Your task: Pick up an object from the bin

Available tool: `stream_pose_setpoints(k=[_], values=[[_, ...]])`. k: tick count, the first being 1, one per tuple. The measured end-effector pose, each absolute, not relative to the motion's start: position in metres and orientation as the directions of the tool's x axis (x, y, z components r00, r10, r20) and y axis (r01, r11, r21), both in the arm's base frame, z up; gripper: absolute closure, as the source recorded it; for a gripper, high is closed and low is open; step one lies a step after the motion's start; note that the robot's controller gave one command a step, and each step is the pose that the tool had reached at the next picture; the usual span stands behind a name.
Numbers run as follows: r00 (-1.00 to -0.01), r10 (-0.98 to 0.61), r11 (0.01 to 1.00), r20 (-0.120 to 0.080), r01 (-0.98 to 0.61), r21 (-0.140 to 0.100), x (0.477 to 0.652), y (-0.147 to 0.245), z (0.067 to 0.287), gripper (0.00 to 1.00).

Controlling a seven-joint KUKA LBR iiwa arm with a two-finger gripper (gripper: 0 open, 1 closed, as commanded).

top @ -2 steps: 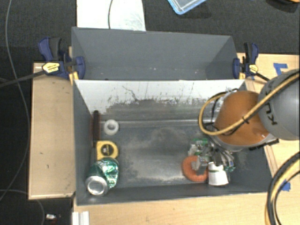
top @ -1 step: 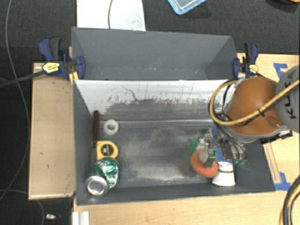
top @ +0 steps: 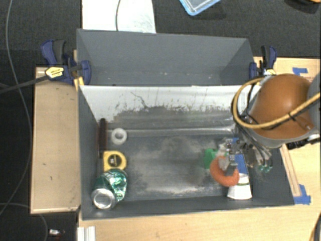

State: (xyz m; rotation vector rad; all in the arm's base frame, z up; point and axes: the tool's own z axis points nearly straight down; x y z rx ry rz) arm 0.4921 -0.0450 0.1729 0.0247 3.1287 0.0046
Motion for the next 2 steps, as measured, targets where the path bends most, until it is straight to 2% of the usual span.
stream_pose_setpoints(k=[1,2], values=[[-0.999,0.037,0.999,-0.033,0.037,0.002,0.492,-0.054,0.186,1.0],[-1.0,-0.009,1.0,-0.01,-0.009,0.003,0.483,-0.042,0.193,1.0]])
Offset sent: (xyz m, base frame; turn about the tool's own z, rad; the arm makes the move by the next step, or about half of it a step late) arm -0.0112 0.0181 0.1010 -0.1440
